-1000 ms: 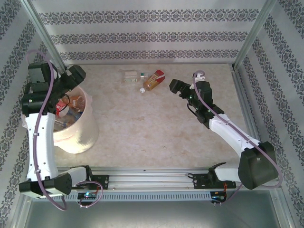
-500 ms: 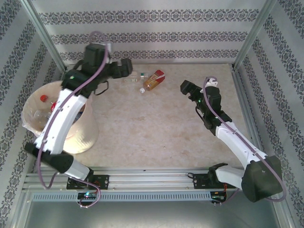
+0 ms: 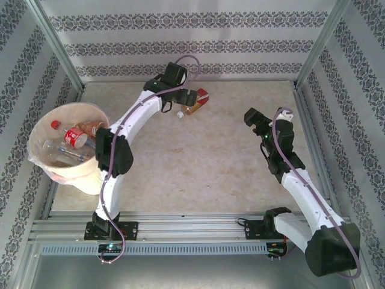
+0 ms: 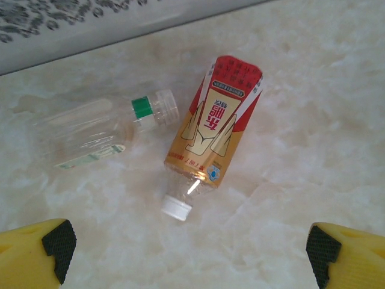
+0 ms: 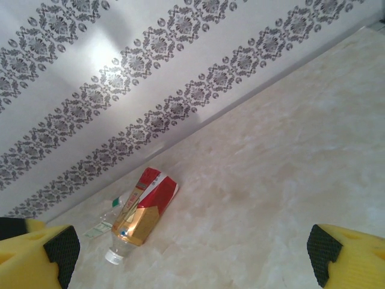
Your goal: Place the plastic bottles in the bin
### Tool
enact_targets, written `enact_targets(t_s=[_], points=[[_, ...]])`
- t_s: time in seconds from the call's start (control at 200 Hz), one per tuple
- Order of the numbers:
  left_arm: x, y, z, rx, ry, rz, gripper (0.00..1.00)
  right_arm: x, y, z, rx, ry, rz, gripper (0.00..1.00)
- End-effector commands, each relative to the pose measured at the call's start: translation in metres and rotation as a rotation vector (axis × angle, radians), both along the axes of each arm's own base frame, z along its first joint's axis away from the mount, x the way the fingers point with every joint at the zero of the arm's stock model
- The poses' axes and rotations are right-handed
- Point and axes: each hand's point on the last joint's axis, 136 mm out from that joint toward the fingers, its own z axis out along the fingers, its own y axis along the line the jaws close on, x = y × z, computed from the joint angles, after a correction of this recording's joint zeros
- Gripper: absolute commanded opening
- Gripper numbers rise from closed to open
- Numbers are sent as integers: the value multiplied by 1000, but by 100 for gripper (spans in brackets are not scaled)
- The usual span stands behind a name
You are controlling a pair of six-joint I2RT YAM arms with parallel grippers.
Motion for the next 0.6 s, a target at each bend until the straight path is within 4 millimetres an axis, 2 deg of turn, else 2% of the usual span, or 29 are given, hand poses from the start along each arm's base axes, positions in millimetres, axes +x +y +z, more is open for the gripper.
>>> enact_targets(t_s=[0.0, 0.085, 0.19, 0.425, 0.595], points=[[21, -16, 6, 29, -79, -102, 100, -10, -16, 1, -71, -21, -58, 98], [30, -24, -17, 42, -63, -135, 100, -16, -18, 1, -127, -1, -48, 98], [44, -25, -44, 66, -48, -127, 100, -22, -22, 2, -178, 41, -51, 98], [64, -26, -79, 14, -18, -130, 100, -28, -26, 10, -162, 28, -72, 98], [71, -25, -106, 19, 9, -137, 98, -29, -18, 14, -201, 59, -9, 98]])
